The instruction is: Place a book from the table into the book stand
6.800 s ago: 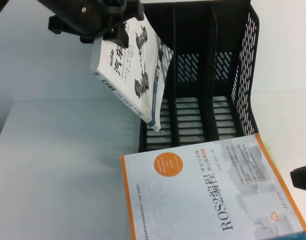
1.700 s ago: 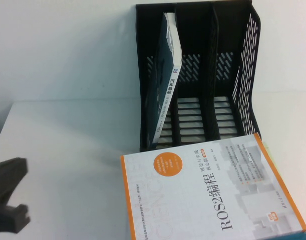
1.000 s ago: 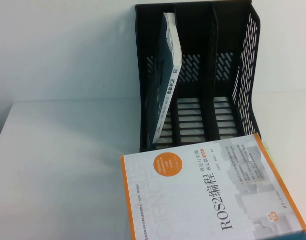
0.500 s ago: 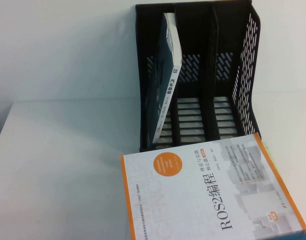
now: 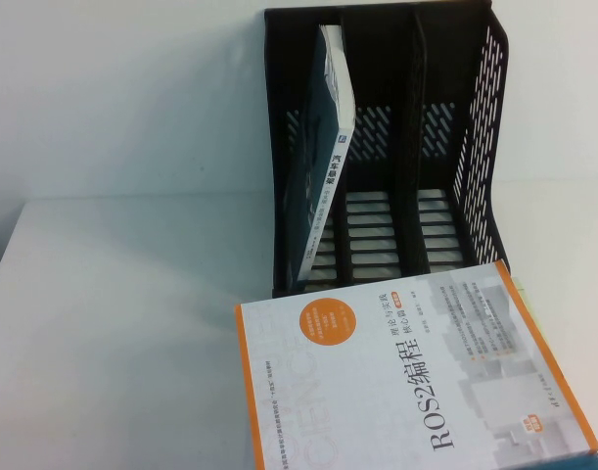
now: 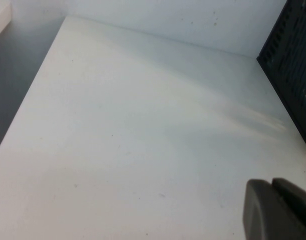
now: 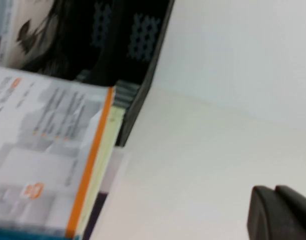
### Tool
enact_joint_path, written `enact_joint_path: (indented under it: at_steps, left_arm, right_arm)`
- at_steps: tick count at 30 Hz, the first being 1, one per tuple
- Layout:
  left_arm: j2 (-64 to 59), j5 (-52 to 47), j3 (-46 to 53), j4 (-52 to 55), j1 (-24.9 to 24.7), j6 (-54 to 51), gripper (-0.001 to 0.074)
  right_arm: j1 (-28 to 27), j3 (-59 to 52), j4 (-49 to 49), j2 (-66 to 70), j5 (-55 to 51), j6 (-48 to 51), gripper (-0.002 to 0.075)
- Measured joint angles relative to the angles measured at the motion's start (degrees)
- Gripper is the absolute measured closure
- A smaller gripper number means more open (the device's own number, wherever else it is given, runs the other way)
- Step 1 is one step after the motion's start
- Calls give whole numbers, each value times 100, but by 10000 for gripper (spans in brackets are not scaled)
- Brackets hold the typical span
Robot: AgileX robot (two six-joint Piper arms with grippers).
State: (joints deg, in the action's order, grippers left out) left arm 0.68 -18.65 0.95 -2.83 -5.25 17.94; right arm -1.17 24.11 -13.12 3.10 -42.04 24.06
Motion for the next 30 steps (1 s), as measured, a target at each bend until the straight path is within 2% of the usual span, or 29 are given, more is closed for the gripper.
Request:
enact_joint_path:
  at_steps: [5, 8, 13, 30]
  left_arm:
    - [0, -12, 0, 0, 0, 0, 737]
    - [0, -12, -2, 0, 0, 0, 737]
    - [0, -25, -12, 0, 0, 0, 737]
    - [0, -28, -12, 0, 0, 9, 738]
  right_arm:
    - [-340, -922, 5, -388, 1651, 150, 729]
    - [-355, -1672, -135, -388, 2102, 123, 729]
    - [-355, -2506, -557, -388, 2159, 112, 729]
    - [-355, -2522, -704, -388, 2031, 112, 729]
